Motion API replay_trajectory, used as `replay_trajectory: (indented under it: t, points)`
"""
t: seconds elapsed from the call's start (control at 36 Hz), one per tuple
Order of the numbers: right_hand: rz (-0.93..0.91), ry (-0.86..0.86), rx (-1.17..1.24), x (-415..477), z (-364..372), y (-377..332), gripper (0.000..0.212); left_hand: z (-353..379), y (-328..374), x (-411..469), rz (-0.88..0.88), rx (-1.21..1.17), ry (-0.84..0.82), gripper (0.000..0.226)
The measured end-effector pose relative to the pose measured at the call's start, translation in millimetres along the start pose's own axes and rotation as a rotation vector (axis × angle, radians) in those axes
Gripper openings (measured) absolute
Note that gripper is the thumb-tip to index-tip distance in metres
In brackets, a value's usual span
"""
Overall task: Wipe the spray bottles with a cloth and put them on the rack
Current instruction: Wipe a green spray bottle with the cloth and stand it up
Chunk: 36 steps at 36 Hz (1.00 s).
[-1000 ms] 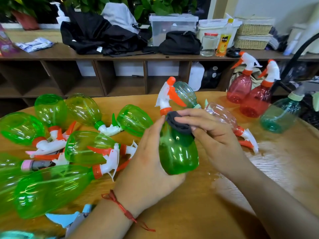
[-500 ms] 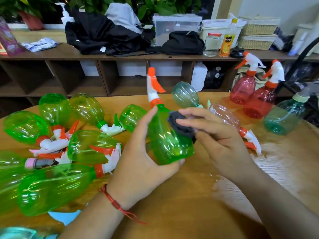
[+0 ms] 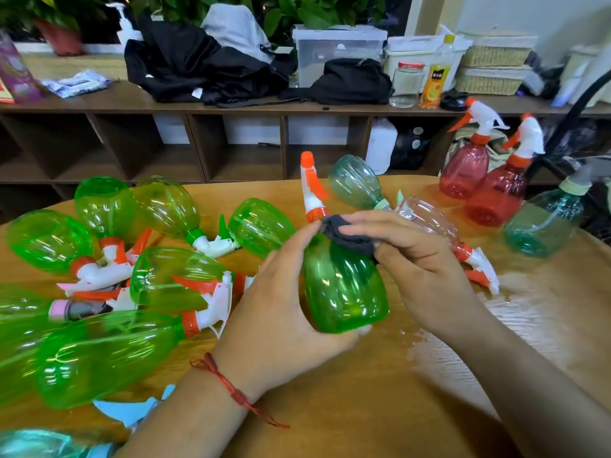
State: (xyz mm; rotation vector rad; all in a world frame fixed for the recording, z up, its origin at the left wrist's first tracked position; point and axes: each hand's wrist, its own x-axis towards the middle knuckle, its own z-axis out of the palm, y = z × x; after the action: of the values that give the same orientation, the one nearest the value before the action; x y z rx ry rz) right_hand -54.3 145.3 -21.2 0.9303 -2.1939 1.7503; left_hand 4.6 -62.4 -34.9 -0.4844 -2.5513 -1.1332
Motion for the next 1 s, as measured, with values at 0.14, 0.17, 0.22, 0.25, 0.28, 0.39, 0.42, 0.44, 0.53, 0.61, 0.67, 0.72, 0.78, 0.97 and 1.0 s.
replay_trajectory:
  t: [0.14, 0.17, 0.22, 0.25, 0.28, 0.39, 0.42, 0.44, 0.53, 0.61, 0.67, 0.72, 0.78, 0.97, 1.0]
  points:
    - [-0.035, -0.007, -0.066, -2.4, 1.9, -3.2, 0.034, 6.5, -4.4, 1.5, -0.018, -0.015, 0.099, 0.123]
    - [-0.054, -0.019, -0.091, -3.1, 2.8, -4.5, 0.034, 5.6, -5.3, 2.2, -0.034, -0.036, 0.112, 0.123]
    - [-0.114, -0.051, -0.147, -4.7, 5.8, -6.8, 0.032, 1.9, -8.2, 4.4, -0.067, -0.089, 0.138, 0.122]
    - [-0.141, -0.062, -0.176, -5.5, 7.5, -7.6, 0.032, -0.3, -10.5, 5.6, -0.079, -0.116, 0.156, 0.121]
    - [-0.161, -0.067, -0.2, -6.1, 9.0, -7.9, 0.032, -1.9, -13.3, 7.1, -0.085, -0.144, 0.176, 0.12]
    - [-0.198, -0.068, -0.25, -8.1, 11.4, -10.2, 0.036, -3.9, -22.5, 10.2, -0.11, -0.273, 0.225, 0.117]
    - [-0.207, -0.065, -0.259, -8.3, 11.5, -10.6, 0.035, -4.2, -22.7, 10.4, -0.117, -0.3, 0.218, 0.117]
    - [-0.214, -0.058, -0.267, -8.4, 11.6, -10.8, 0.035, -4.4, -22.7, 10.3, -0.119, -0.314, 0.208, 0.116]
    - [-0.198, -0.032, -0.248, -7.4, 11.3, -10.3, 0.032, -4.2, -19.7, 9.8, -0.104, -0.337, 0.179, 0.114]
    - [-0.131, 0.002, -0.155, -5.8, 8.4, -8.6, 0.033, -2.7, -13.1, 7.1, -0.089, -0.398, 0.14, 0.113]
    - [-0.081, 0.021, -0.078, -3.9, 5.4, -6.9, 0.035, -1.1, -8.3, 3.9, -0.089, -0.428, 0.078, 0.114]
    - [-0.036, 0.034, -0.009, -1.7, 2.5, -4.7, 0.038, 0.8, -5.1, 0.7, -0.07, -0.432, 0.008, 0.117]
    - [0.006, 0.042, 0.063, -0.4, -0.3, -2.8, 0.039, 3.0, -3.4, -1.7, -0.041, -0.412, -0.049, 0.119]
    - [0.024, 0.043, 0.046, -1.1, 1.4, 2.8, 0.036, -0.8, -1.2, 1.1, -0.014, -0.196, -0.085, 0.12]
    - [0.018, 0.034, 0.029, -0.8, 1.9, 3.4, 0.035, -0.6, -1.8, 2.0, 0.0, -0.131, -0.062, 0.12]
